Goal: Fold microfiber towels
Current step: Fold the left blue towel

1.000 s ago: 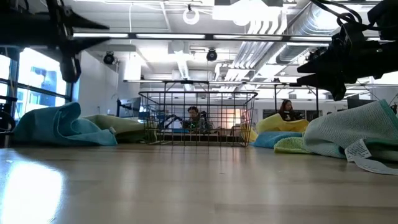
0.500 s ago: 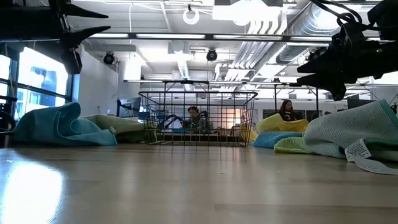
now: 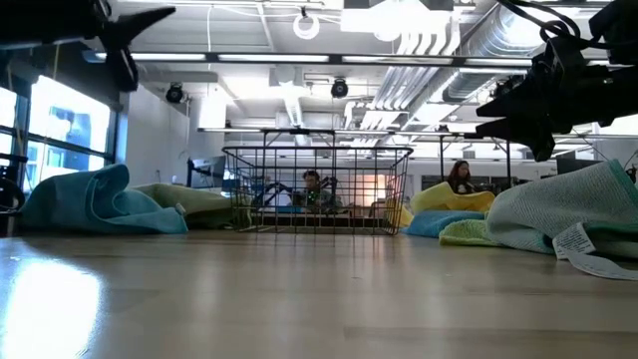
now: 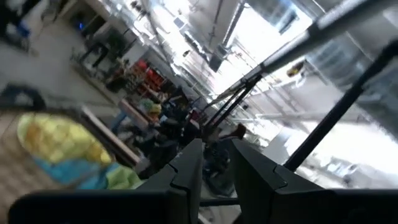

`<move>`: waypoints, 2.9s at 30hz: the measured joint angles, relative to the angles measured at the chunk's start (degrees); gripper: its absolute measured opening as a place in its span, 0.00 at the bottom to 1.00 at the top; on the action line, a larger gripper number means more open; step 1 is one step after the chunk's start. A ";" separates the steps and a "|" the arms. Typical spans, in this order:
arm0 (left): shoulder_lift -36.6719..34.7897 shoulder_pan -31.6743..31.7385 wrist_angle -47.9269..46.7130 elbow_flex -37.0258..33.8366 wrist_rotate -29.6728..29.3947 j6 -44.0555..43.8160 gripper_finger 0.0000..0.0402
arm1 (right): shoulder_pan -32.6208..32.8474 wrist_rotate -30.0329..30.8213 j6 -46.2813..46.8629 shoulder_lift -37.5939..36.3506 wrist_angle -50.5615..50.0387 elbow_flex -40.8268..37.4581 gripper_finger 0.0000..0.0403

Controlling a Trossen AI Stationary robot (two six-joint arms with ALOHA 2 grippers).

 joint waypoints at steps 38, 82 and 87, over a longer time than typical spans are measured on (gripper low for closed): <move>38.00 8.01 -86.27 46.28 -4.83 -1.99 0.60 | 0.01 0.00 0.00 0.00 -0.01 -0.01 0.42; 51.52 16.48 -114.27 42.49 0.83 -23.45 0.61 | 0.01 0.00 0.00 0.01 -0.47 -0.01 0.42; 51.52 15.77 -115.25 40.73 0.74 -27.35 0.55 | 0.01 0.00 0.00 0.01 -0.47 0.00 0.42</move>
